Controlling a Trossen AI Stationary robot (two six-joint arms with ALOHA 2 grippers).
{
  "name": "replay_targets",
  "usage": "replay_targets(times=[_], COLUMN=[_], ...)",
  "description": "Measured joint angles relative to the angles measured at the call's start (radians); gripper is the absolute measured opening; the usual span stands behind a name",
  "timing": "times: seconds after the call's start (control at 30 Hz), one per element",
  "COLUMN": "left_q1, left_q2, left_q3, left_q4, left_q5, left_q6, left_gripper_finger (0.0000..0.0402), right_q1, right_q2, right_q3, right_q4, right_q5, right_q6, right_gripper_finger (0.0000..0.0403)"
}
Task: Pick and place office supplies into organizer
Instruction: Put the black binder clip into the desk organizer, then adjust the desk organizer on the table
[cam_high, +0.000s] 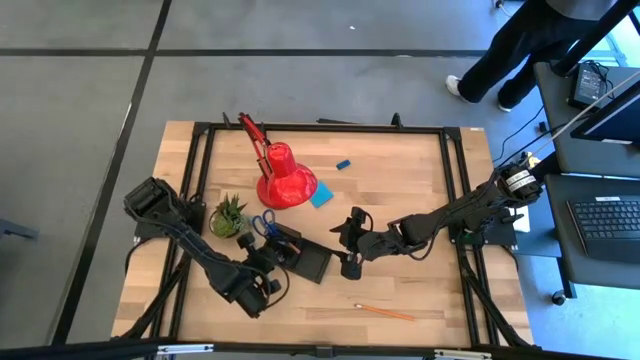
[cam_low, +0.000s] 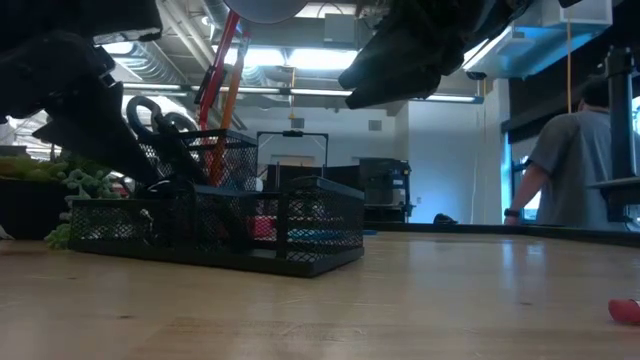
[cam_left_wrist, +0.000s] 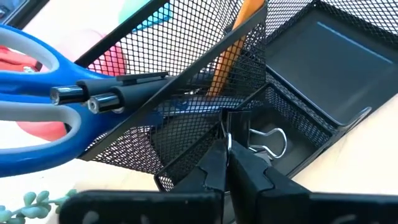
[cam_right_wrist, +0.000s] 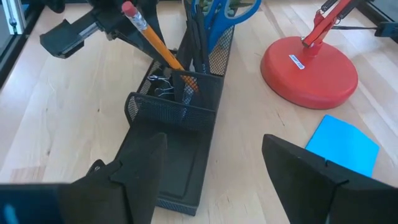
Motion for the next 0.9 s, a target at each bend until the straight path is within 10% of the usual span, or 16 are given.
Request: replay_targets(times=[0.63, 0.9], left_q1=[-0.004, -0.078], left_q2=[-0.075, -0.216], left_q3=[-0.003, -0.002], left_q4=[-0.007, -0.035], left_q5=[0.166, 0.056], left_q6=[0.071, 0.097], left_gripper_finger=[0.0056, 0.0051], right_q1=[0.0, 0.0], right_q2=[0.0, 0.0], right_q3=[0.0, 0.0], right_q4=[-0.007, 0.05], right_q5=[0.0, -0.081], right_q6=[0.008, 0.072], right_gripper_finger=[0.0267, 0.0267])
